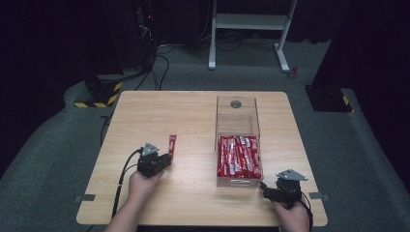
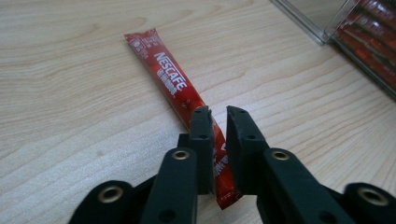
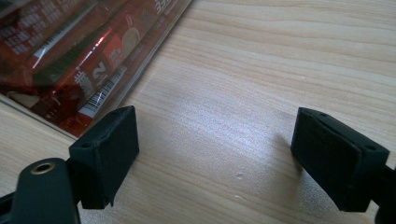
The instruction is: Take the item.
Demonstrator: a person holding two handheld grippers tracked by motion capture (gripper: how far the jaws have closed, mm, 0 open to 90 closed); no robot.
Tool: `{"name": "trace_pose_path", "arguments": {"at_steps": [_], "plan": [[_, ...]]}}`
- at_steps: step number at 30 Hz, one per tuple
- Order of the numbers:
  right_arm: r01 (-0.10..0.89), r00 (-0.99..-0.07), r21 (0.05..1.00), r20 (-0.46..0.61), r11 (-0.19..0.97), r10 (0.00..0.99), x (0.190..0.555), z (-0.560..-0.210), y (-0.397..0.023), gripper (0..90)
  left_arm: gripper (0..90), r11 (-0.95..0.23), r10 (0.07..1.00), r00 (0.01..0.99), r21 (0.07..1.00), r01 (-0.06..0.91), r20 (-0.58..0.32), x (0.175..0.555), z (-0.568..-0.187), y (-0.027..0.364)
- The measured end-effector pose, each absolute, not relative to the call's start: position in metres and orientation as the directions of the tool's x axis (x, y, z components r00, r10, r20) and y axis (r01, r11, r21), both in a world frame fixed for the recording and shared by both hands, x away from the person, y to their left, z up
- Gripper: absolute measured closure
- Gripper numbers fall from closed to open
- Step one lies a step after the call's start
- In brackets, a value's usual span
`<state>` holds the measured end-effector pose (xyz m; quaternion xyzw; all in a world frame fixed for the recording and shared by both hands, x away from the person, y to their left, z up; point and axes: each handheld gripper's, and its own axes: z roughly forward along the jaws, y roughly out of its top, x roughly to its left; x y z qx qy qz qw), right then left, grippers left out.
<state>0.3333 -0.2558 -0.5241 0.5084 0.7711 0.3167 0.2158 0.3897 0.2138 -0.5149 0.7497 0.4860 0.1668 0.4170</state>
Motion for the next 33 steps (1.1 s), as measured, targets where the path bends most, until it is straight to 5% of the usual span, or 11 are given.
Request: {"name": "trace_pose_path", "arguments": {"at_steps": [33], "plan": [[0.647, -0.399, 0.706, -0.009, 0.288, 0.917, 0.333, -0.524, -0.256, 15.1, 51.7, -0.243, 0.847, 0.526, 0.822, 0.514, -0.079, 0.362, -0.493, 0.229]]}}
